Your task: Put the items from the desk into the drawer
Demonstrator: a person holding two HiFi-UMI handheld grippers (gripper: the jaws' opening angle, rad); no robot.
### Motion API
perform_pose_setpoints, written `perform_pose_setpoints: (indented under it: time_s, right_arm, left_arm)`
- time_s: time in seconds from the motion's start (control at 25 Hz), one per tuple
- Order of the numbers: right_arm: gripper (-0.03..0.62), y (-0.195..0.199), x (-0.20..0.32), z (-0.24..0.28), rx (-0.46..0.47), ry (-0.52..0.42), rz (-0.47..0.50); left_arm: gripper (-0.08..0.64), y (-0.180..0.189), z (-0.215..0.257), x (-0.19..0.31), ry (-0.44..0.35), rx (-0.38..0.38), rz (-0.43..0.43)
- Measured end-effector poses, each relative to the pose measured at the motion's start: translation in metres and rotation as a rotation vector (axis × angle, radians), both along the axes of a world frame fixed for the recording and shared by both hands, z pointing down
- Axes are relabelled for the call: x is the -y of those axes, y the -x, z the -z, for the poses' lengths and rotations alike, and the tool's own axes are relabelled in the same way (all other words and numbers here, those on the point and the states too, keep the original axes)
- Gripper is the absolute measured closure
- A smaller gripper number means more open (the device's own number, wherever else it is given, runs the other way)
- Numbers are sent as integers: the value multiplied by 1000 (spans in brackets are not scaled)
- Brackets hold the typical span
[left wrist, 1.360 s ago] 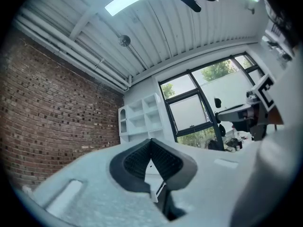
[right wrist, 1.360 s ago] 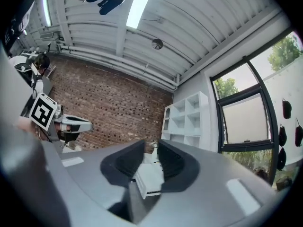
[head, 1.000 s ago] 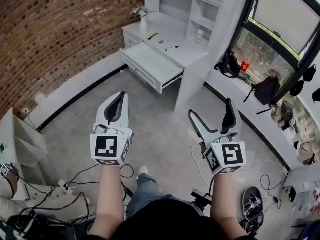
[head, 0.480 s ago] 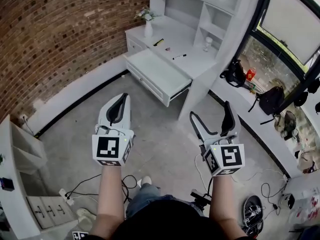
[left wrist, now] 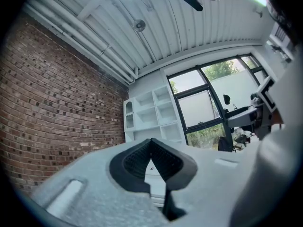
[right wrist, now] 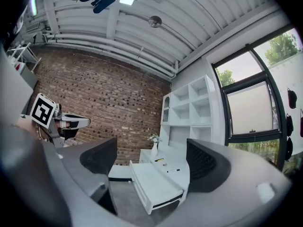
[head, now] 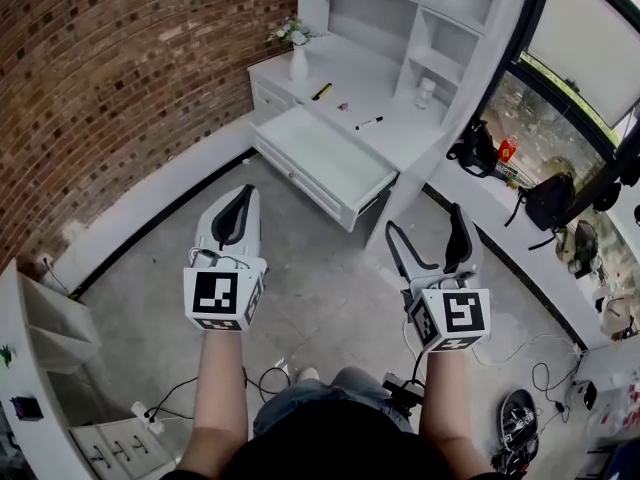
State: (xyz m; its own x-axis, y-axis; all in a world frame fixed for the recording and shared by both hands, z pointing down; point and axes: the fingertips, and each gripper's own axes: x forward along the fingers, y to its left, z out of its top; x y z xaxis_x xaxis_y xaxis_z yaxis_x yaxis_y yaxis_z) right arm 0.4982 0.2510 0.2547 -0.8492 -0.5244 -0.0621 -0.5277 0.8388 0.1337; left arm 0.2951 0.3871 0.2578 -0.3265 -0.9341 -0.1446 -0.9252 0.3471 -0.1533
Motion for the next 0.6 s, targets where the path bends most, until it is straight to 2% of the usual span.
perform_pose_setpoints:
  time_s: [0.16, 0.36, 0.6]
  right_arm:
    - [155, 12, 10, -5, -6, 26, -9]
    - [195, 30, 27, -7, -4, 10, 3]
    - [193, 72, 48, -11, 4, -26, 38]
  left_arm:
    - [560, 18, -4, 6, 2, -6, 1]
    - [560, 33, -7, 18, 0, -4, 9]
    - [560, 67, -10, 33, -9, -5, 37]
